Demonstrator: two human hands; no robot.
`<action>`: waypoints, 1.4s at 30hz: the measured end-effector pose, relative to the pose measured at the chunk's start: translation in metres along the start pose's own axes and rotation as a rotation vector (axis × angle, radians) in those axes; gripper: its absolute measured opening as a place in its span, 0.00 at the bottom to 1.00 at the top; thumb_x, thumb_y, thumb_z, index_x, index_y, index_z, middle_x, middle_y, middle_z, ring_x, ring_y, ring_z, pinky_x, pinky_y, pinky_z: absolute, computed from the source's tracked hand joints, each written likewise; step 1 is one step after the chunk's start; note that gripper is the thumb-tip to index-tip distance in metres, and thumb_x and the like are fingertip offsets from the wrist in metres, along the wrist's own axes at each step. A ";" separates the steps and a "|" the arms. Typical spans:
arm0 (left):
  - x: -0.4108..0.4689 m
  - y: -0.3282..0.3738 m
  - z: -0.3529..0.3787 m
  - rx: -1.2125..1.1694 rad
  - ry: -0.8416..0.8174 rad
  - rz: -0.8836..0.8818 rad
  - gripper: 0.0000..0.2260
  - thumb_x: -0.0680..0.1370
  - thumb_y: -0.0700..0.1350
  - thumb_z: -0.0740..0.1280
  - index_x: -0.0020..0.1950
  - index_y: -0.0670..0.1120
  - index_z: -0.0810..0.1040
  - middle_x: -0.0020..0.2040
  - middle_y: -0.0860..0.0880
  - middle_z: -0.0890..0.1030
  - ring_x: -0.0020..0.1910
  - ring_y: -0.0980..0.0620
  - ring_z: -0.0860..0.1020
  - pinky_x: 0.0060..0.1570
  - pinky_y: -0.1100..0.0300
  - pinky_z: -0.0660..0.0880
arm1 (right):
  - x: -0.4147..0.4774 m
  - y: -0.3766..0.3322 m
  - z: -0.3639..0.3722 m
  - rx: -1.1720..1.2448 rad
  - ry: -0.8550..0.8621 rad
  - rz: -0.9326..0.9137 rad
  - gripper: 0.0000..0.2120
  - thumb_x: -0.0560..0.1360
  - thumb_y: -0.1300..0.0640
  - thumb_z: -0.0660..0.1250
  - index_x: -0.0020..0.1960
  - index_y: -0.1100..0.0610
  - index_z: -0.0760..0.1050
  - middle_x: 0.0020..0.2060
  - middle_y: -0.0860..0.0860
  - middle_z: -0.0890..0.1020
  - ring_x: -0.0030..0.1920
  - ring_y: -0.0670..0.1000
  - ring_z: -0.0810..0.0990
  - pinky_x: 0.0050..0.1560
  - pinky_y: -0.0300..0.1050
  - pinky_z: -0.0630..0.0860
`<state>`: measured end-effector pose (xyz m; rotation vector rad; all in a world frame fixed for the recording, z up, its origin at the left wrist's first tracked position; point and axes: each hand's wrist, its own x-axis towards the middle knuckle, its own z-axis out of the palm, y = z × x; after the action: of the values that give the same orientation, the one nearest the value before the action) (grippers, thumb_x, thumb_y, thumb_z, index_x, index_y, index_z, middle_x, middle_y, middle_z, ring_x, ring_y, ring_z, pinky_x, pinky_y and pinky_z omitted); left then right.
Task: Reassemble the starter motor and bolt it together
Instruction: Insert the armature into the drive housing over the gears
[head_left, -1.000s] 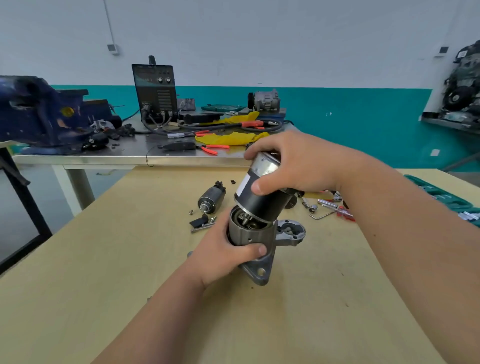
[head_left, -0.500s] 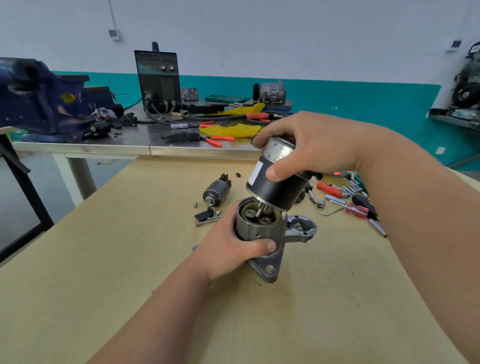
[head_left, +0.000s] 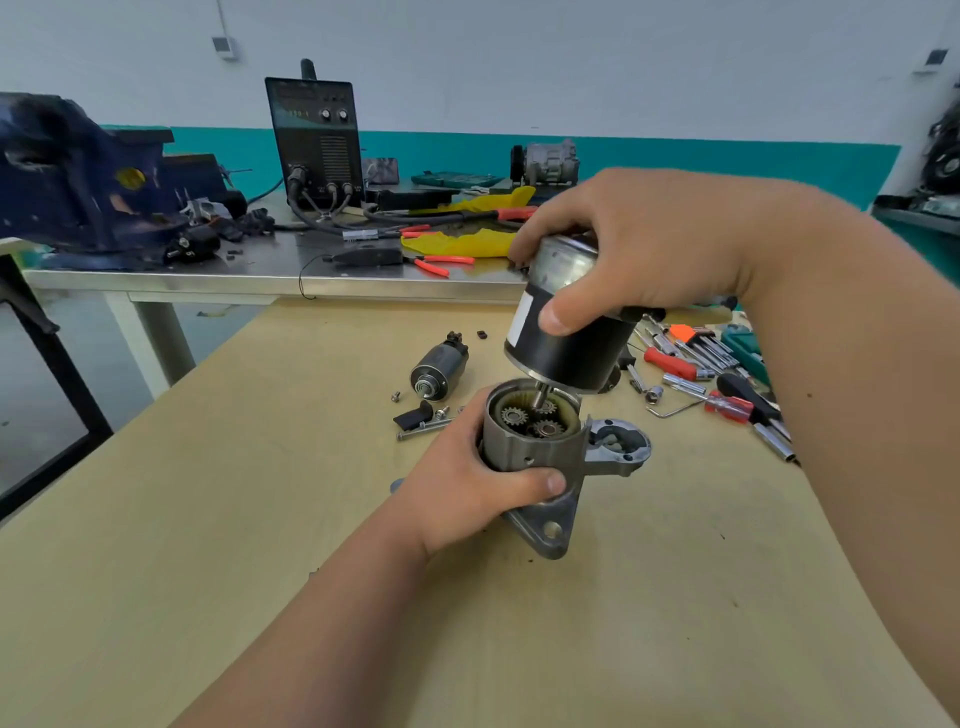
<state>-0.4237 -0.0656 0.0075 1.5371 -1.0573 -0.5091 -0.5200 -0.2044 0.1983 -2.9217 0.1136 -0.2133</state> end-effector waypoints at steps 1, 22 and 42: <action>0.000 0.000 0.000 0.004 -0.002 0.000 0.32 0.60 0.54 0.77 0.63 0.60 0.72 0.56 0.57 0.82 0.56 0.57 0.80 0.55 0.59 0.77 | 0.001 0.000 0.000 -0.020 -0.021 0.002 0.25 0.64 0.42 0.72 0.60 0.41 0.73 0.52 0.40 0.74 0.47 0.42 0.74 0.40 0.39 0.70; -0.003 0.006 0.003 0.015 0.062 0.071 0.32 0.59 0.54 0.73 0.62 0.59 0.70 0.56 0.59 0.80 0.58 0.61 0.78 0.57 0.64 0.74 | -0.051 0.114 0.130 2.307 0.625 0.448 0.30 0.71 0.40 0.69 0.66 0.57 0.73 0.57 0.66 0.80 0.54 0.67 0.81 0.41 0.55 0.82; 0.008 -0.017 -0.018 -0.190 0.391 0.008 0.27 0.56 0.57 0.73 0.54 0.56 0.75 0.47 0.57 0.84 0.48 0.56 0.82 0.45 0.60 0.78 | -0.059 0.117 0.165 0.621 0.446 0.539 0.26 0.65 0.49 0.78 0.54 0.33 0.67 0.49 0.40 0.74 0.46 0.46 0.78 0.36 0.37 0.78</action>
<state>-0.4000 -0.0629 -0.0017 1.3910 -0.6920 -0.2779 -0.5608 -0.2794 0.0055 -2.0939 0.7401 -0.6622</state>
